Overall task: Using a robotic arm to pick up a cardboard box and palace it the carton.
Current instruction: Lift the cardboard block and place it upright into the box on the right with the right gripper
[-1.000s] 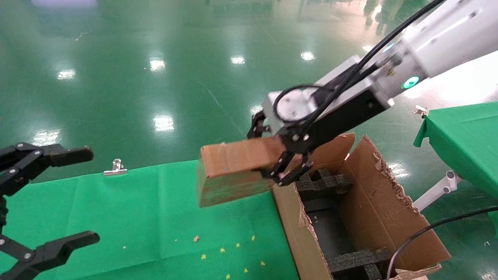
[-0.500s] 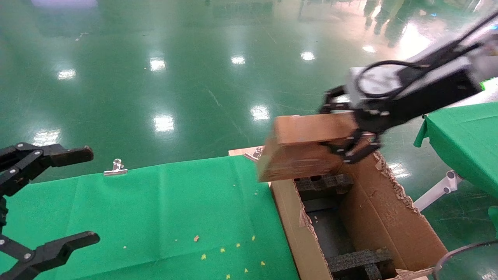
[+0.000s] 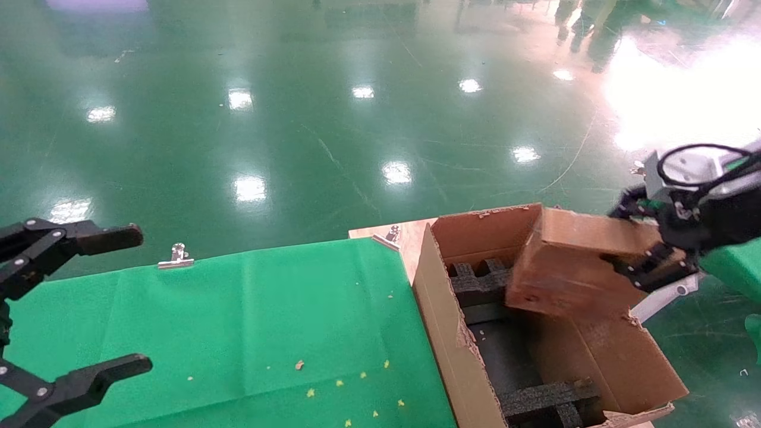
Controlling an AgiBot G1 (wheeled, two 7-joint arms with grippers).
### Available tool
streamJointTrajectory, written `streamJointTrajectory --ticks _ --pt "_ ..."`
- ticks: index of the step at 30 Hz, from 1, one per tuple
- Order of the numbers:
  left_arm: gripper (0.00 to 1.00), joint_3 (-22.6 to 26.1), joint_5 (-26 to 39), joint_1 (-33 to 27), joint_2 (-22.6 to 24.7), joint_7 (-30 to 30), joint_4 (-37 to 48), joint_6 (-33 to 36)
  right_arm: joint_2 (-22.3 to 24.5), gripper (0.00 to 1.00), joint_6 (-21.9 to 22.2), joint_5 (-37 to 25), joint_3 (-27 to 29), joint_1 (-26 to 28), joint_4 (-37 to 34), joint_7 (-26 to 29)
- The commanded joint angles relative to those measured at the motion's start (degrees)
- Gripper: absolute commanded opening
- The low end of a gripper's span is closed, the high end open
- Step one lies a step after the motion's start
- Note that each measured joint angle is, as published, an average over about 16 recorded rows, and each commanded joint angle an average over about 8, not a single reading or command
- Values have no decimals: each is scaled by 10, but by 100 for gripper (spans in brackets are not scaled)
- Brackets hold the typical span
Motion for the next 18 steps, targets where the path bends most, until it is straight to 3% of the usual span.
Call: streamJointTrajectory --ticks 1,11,18 --pt "100 0 0 0 0 0 0 0 8 0 4 -1 -16 -6 -19 11" --pt "100 0 0 0 0 0 0 0 32 0 66 91 3 -109 -104 97" --pt "100 0 0 0 0 0 0 0 40 0 82 158 24 -171 -128 148"
